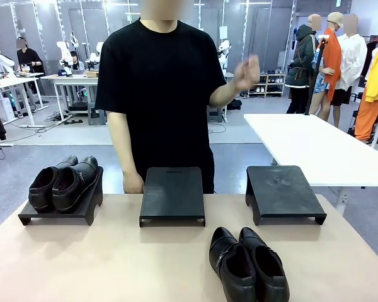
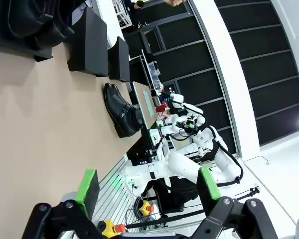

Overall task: Place the shoes on the stand as instructed by the person.
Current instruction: Pick up another pair of Shoes and place it on the Shoes Stand indicated by the person.

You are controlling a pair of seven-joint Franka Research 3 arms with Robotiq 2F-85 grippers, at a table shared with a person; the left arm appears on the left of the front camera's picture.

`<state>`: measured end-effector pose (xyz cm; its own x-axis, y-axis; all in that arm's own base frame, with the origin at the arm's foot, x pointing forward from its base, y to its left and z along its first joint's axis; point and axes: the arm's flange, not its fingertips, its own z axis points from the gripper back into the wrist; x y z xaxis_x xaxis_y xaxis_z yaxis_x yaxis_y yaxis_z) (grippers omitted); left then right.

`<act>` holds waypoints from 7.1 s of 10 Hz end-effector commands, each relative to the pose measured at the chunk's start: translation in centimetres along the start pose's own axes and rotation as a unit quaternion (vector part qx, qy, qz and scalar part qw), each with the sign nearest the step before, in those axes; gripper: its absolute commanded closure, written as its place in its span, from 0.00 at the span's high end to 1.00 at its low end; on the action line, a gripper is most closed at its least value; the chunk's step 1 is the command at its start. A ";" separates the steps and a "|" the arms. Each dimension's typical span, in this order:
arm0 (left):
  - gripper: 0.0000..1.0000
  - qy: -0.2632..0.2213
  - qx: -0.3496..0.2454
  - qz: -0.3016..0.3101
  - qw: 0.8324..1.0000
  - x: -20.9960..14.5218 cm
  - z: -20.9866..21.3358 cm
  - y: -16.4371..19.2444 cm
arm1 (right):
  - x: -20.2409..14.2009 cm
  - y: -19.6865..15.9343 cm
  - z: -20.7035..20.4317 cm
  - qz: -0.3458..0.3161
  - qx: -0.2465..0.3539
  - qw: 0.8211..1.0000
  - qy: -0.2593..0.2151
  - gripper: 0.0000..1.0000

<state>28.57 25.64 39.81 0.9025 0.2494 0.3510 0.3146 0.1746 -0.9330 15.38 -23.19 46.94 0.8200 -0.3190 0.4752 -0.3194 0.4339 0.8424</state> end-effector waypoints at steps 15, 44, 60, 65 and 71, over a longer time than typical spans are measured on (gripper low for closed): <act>1.00 0.004 -0.003 -0.003 1.000 -0.2 0.1 -0.1 | 1.0 4.6 -2.0 0.037 -0.045 0.995 0.086 1.00; 1.00 0.004 -0.003 -0.003 1.000 -0.2 0.1 -0.1 | -3.7 2.9 -47.1 0.040 -0.462 0.838 0.287 1.00; 1.00 0.004 -0.003 -0.003 1.000 -0.2 0.1 -0.1 | -4.2 2.7 -46.6 0.062 -0.468 0.827 0.304 0.00; 1.00 0.004 -0.003 -0.003 1.000 -0.2 0.1 -0.1 | 2.7 11.8 -34.1 0.145 -0.384 0.865 0.287 0.00; 1.00 0.004 -0.003 -0.003 1.000 -0.2 0.1 -0.1 | 4.5 12.0 -27.0 0.166 -0.398 0.876 0.216 0.00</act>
<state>28.53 25.61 39.79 0.9028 0.2499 0.3500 0.3134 0.1749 -0.9334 29.19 3.63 53.83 0.9217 0.2018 0.3312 -0.2643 0.9519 0.1553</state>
